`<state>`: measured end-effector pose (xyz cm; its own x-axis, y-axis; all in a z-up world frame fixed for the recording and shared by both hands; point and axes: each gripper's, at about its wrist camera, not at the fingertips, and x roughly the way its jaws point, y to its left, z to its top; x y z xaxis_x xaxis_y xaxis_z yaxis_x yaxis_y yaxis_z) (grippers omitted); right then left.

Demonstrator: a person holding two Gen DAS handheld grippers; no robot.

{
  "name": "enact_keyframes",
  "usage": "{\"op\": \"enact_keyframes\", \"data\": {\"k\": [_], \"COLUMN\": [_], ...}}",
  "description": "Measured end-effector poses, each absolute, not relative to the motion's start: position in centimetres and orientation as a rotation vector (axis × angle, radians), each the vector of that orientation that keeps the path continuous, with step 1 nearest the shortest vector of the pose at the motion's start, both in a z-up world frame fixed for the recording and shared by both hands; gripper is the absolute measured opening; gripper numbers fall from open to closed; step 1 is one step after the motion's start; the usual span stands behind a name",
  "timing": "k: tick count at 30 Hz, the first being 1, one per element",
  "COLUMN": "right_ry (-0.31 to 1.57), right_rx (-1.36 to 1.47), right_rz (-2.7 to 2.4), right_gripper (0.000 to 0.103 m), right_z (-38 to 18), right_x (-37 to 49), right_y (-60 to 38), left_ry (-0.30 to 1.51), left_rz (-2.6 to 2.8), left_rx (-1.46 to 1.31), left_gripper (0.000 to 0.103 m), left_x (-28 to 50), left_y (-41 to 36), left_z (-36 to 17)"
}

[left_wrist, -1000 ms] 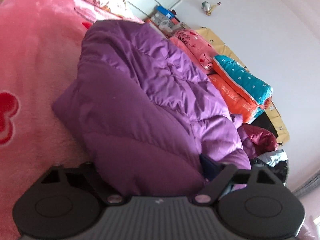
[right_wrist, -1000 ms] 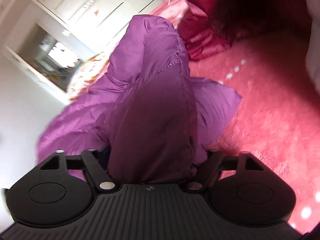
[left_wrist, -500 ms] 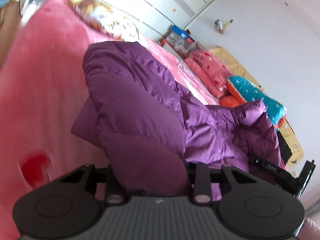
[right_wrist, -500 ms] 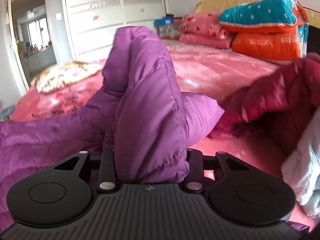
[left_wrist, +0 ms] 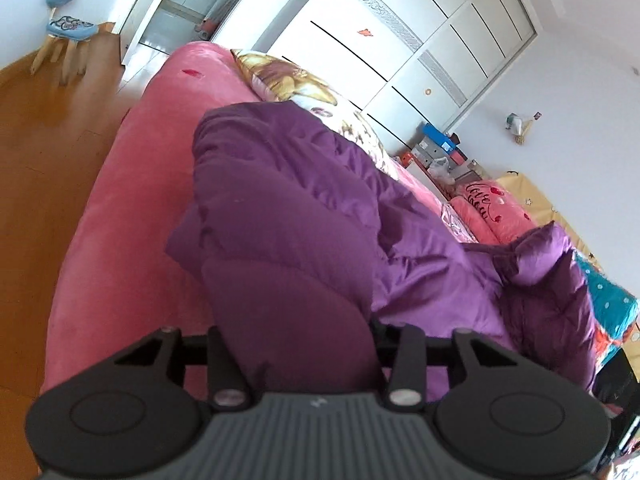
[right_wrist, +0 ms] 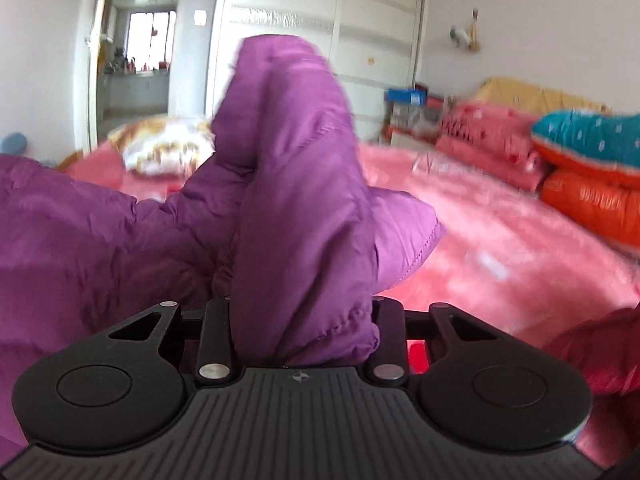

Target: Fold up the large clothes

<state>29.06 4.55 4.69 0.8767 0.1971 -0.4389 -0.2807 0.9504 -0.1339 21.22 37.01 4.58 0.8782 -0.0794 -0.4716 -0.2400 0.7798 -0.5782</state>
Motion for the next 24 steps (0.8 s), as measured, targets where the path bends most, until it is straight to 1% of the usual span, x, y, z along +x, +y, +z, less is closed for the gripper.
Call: {"op": "enact_keyframes", "data": {"k": [3, 6, 9, 10, 11, 12, 13, 14, 16, 24], "right_ry": [0.445, 0.461, 0.466, 0.465, 0.466, 0.469, 0.47, 0.47, 0.487, 0.496], "right_rx": [-0.168, -0.151, -0.134, -0.137, -0.134, -0.134, -0.142, -0.154, -0.151, 0.003], "right_rz": [0.207, 0.197, 0.181, 0.175, 0.172, 0.168, 0.156, 0.136, 0.113, 0.007], "right_gripper": [0.044, 0.044, 0.048, 0.051, 0.057, 0.061, 0.077, 0.09, 0.101, 0.103], "right_z": [2.7, 2.4, 2.8, 2.7, 2.6, 2.3, 2.5, 2.8, 3.3, 5.7], "right_x": [30.1, 30.8, 32.1, 32.2, 32.5, 32.0, 32.2, 32.0, 32.3, 28.2], "right_y": [4.3, 3.9, 4.9, 4.6, 4.4, 4.1, 4.3, 4.3, 3.8, -1.3], "left_ry": [0.482, 0.482, 0.494, 0.494, 0.495, 0.493, 0.491, 0.491, 0.502, 0.367], "left_rz": [0.089, 0.102, 0.13, 0.131, 0.138, 0.151, 0.166, 0.177, 0.216, 0.301], "left_rx": [-0.621, -0.595, -0.555, -0.534, -0.503, -0.472, -0.446, -0.429, -0.391, -0.282], "left_gripper": [0.044, 0.044, 0.057, 0.061, 0.065, 0.073, 0.081, 0.083, 0.089, 0.09], "left_x": [21.3, 21.2, 21.6, 21.3, 21.5, 21.6, 21.6, 21.4, 20.9, 13.3], "left_y": [36.2, 36.1, 36.2, 36.9, 36.6, 36.3, 36.0, 35.9, 35.5, 32.8], "left_z": [5.0, 5.2, 4.6, 4.5, 4.4, 4.2, 4.0, 4.1, 4.6, 9.7]}}
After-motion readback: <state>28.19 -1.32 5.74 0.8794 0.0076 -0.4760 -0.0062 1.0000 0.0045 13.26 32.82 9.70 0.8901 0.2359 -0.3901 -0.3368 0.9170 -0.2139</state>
